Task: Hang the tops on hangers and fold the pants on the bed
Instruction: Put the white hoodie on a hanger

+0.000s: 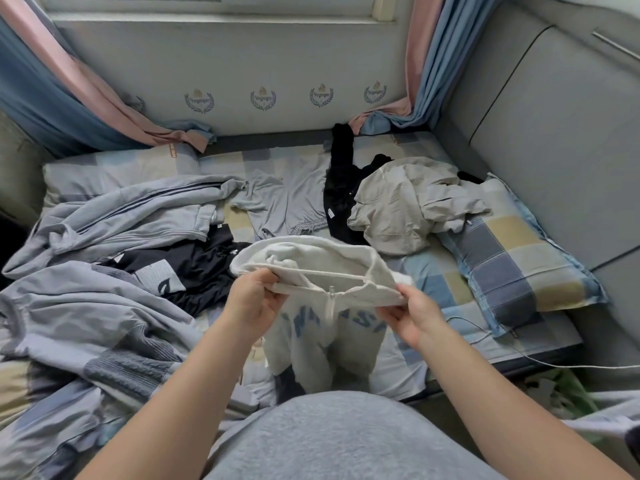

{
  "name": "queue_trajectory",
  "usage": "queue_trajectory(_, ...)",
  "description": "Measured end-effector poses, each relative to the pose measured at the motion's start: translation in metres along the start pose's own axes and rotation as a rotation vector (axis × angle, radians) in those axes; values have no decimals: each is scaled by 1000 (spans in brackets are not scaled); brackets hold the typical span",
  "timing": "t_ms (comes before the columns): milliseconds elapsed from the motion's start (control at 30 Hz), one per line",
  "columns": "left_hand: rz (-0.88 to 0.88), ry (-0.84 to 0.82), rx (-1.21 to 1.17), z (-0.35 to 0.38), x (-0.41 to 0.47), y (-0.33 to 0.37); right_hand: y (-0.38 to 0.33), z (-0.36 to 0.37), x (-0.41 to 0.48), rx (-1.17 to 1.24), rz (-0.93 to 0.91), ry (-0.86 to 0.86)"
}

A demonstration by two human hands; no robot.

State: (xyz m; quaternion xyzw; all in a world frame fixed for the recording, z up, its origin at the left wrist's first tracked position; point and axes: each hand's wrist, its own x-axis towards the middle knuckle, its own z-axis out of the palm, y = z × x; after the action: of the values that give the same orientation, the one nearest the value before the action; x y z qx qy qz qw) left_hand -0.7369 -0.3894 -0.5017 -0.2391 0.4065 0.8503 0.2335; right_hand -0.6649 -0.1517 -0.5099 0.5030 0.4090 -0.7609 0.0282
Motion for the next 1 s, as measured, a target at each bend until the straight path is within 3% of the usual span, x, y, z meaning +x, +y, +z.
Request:
queue_trajectory(100, -11, -96, 33, 12, -16, -5, 18, -19, 13, -147, 31, 101)
queue_trajectory(167, 2, -153, 94, 19, -22, -9, 24, -19, 10, -375, -146, 93)
queue_trajectory(267, 29, -200, 247, 22, -27, -12, 26, 0, -14, -594, -447, -256)
queue_trajectory(333, 19, -247, 335, 24, -30, -14, 30, 15, -28, -752, -544, -512)
queue_trajectory(400, 10, -297, 373, 24, -34, -14, 34, 28, -35, -854, -585, -625)
queue_trajectory(500, 36, -277, 377, 21, -34, -12, 33, 36, -36, -968, -709, -551)
queue_trajectory(567, 40, -226, 370, 18, -31, -11, 28, 33, -33, -918, -725, -498)
queue_trajectory(700, 55, -92, 346, 14, -27, -11, 7, 9, -11, -593, -601, -245)
queue_trajectory(800, 43, -36, 296, 14, -24, -8, -3, -17, 15, -499, -358, 3)
queue_trajectory(933, -5, -31, 247, 16, -23, -11, 12, -54, 29, -583, 116, 52)
queue_trajectory(1000, -16, -47, 293, 18, -23, -14, 22, -57, 26, -564, 223, -13)
